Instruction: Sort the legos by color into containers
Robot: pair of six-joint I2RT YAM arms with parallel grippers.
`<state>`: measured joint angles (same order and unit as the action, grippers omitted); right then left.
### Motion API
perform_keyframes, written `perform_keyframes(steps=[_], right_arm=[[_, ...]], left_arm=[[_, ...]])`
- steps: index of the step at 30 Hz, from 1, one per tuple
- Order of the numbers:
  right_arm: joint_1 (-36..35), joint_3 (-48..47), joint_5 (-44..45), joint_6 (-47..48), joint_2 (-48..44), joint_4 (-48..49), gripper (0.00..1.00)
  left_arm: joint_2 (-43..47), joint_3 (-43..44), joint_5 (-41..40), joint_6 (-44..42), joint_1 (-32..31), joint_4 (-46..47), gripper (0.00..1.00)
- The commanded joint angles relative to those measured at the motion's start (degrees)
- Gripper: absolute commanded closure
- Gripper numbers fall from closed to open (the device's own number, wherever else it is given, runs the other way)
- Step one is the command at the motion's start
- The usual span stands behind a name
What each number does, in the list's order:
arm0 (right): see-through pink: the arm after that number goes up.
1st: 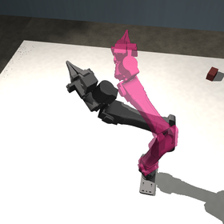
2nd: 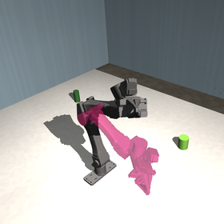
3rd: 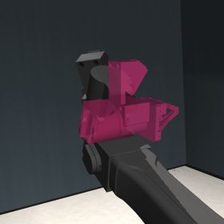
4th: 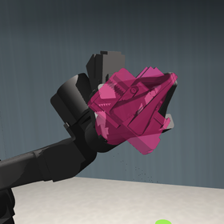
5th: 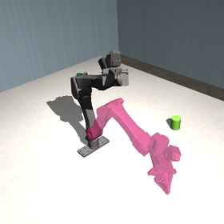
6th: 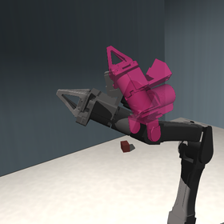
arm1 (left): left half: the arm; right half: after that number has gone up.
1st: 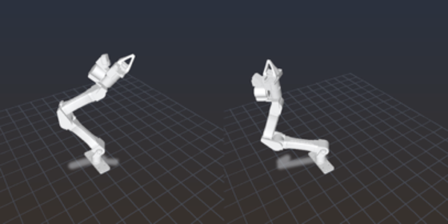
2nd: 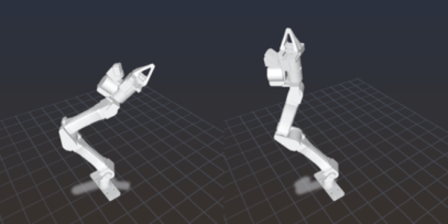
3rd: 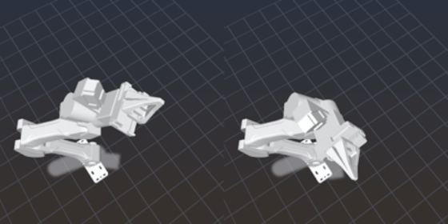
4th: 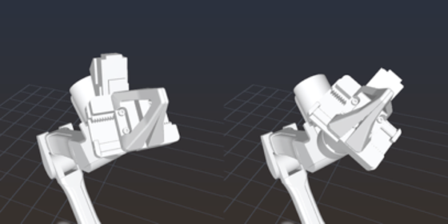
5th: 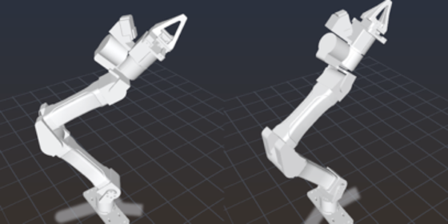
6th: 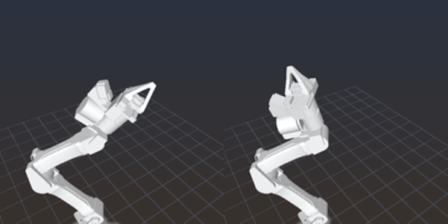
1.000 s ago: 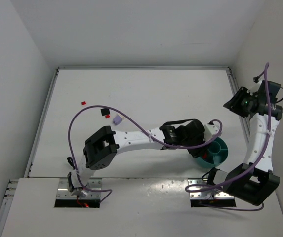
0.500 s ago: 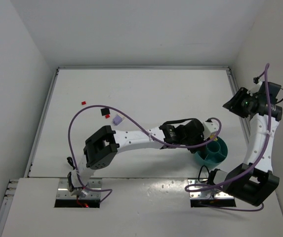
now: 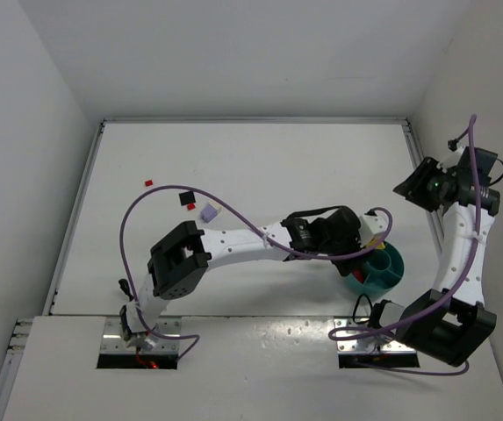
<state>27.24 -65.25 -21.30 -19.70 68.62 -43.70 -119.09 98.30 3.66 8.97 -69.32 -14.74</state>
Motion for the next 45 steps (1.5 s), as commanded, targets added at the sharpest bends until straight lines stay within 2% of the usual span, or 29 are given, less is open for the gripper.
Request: perform_keyframes(steps=[1,7,10,12,13,14,15,16,18,19,22,23,26,28,30,31,32,33,36,40,45], right_arm=[[0.27,0.13,-0.85,-0.42,-0.86,2.92,0.57],[0.79,-1.02,-1.10,-0.42,1.60,3.54,0.57],[0.79,-2.60,-4.71,3.08,3.97,3.54,0.53],[0.79,-4.53,-8.13,5.72,5.64,3.54,0.40],[0.18,-5.23,-8.67,6.51,7.47,2.75,0.34],[0.18,-5.76,-9.54,7.74,8.28,2.75,0.27],[-0.43,-6.46,-10.59,8.53,9.07,2.75,0.19],[-0.44,-7.25,-11.30,9.06,9.77,3.27,0.14],[-0.96,-8.04,-12.71,9.77,11.79,4.06,0.11],[-0.97,-8.83,-13.24,10.64,12.50,4.85,0.11],[-1.67,-10.94,-14.55,12.75,15.83,5.38,0.11],[-2.28,-11.64,-14.56,13.54,16.71,5.38,0.11],[-4.12,-14.37,-14.56,16.80,20.32,5.38,0.13],[-5.71,-16.48,-14.04,18.82,23.03,4.86,0.16],[-6.24,-18.14,-14.03,19.87,24.62,4.86,0.17],[-7.20,-18.15,-14.03,19.88,26.02,4.86,0.19],[-8.08,-19.11,-14.03,20.40,26.73,4.86,0.19],[-8.61,-19.99,-14.03,20.41,27.44,4.86,0.21],[-10.80,-21.40,-14.65,23.56,29.64,4.24,0.24],[-12.21,-22.02,-13.34,24.71,31.48,3.71,0.24],[-13.89,-22.55,-11.58,25.24,32.01,3.71,0.24]], left_arm=[[5.35,1.29,1.52,0.51,2.25,1.81,0.30],[11.93,-0.65,5.47,6.92,9.35,3.05,0.31],[14.58,-0.66,6.27,6.07,14.99,-1.50,0.31],[16.25,-1.53,9.34,3.96,18.76,-3.53,0.24],[18.26,-3.54,10.13,2.21,23.13,-4.32,0.18],[19.15,-4.60,11.79,1.41,25.53,-5.81,0.05],[19.85,-5.57,13.11,0.44,28.07,-6.52,0.01],[20.38,-6.97,14.26,-0.87,33.23,-7.31,0.01],[20.39,-7.59,15.67,-2.20,38.09,-10.56,0.01],[20.39,-7.60,14.80,-3.77,42.03,-11.88,0.01],[19.07,-8.21,9.89,-7.90,48.02,-16.19,0.01],[19.07,-8.21,6.83,-8.79,49.35,-16.98,0.02],[18.55,-9.62,4.61,-12.12,55.58,-16.99,0.06],[16.62,-8.84,3.99,-13.97,59.11,-16.99,0.13],[12.67,-5.07,6.60,-16.96,64.82,-18.82,0.29],[8.65,-2.87,7.58,-18.71,68.23,-20.22,0.34],[8.61,-0.33,8.55,-19.95,69.66,-22.07,0.36],[4.00,5.61,9.25,-21.52,70.89,-26.52,0.41],[-3.16,14.80,8.74,-28.73,74.23,-32.52,0.42],[-5.80,16.04,5.23,-36.03,76.17,-32.02,0.42],[-7.21,15.35,5.21,-42.18,77.32,-31.31,0.42]])
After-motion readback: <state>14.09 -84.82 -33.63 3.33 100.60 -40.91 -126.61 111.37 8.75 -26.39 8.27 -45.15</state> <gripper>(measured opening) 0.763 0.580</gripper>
